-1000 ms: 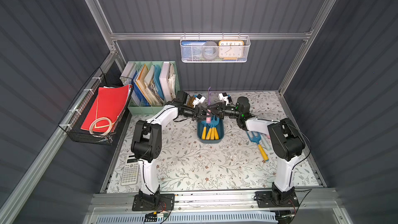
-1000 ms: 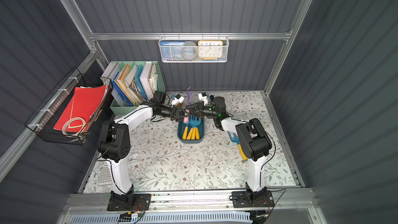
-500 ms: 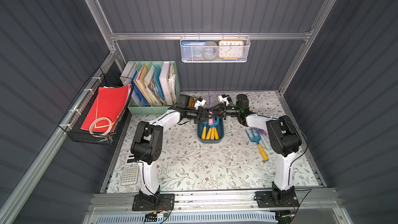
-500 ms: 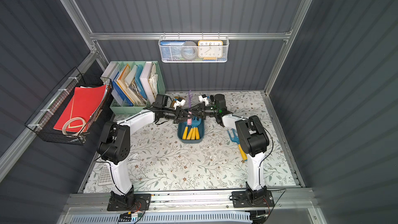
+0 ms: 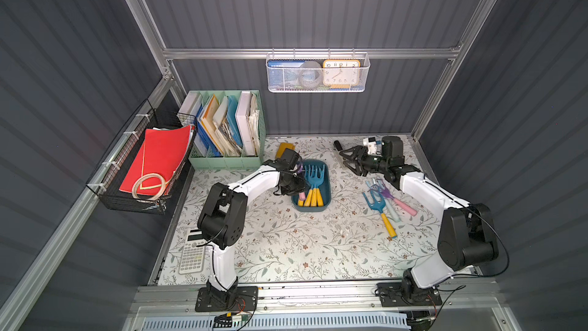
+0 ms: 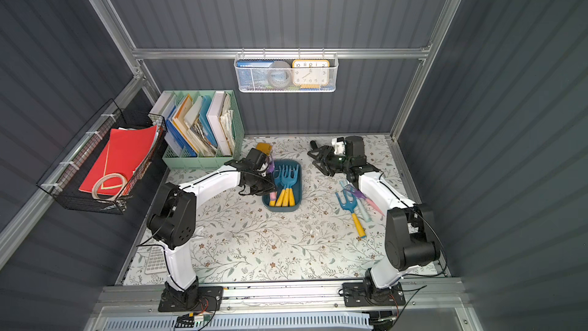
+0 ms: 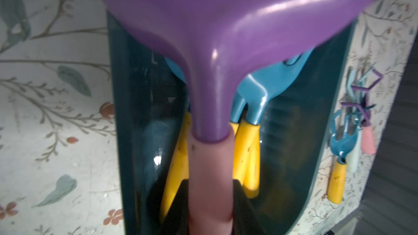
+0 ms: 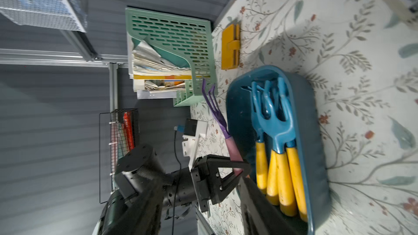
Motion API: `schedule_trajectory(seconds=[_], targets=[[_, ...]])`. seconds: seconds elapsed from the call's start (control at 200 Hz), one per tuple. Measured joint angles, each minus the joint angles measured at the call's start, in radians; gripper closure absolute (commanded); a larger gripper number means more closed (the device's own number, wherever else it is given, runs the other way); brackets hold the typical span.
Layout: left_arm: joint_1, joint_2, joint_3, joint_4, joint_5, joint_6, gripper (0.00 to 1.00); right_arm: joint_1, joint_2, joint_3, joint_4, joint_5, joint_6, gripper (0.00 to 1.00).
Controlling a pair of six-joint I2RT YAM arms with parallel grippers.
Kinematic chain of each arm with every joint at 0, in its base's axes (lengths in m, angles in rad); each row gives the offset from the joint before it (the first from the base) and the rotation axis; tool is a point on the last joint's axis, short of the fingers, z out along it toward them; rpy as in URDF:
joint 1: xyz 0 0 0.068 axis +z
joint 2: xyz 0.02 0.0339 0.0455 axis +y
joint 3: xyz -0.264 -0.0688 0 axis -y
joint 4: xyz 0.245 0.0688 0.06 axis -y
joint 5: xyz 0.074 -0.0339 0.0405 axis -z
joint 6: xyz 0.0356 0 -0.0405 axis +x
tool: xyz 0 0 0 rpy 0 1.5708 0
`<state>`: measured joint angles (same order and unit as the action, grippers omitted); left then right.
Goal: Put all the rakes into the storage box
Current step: Place the rake in the storage box.
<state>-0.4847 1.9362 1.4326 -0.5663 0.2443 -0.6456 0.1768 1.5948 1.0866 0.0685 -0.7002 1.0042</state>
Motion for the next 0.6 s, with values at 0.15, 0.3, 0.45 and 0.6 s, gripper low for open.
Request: schedule_trajectory(seconds=[0.15, 0.3, 0.45, 0.6], targets=[[-0.036, 0.004, 0.01, -0.064, -0.08, 0.001, 1.0, 0.01, -0.004, -0.086, -0.023, 0.034, -0.011, 0.43], [-0.061, 0.004, 0.016, -0.093, -0.115, 0.001, 1.0, 0.009, -0.04, -0.167, -0.016, 0.054, -0.01, 0.44], [-0.084, 0.018, 0.05, -0.121, -0.126, 0.001, 1.0, 0.009, -0.063, -0.176, -0.009, 0.062, -0.01, 0.44], [-0.107, 0.068, 0.111, -0.136, -0.125, 0.001, 1.0, 0.009, -0.078, -0.176, -0.01, 0.072, -0.016, 0.44]])
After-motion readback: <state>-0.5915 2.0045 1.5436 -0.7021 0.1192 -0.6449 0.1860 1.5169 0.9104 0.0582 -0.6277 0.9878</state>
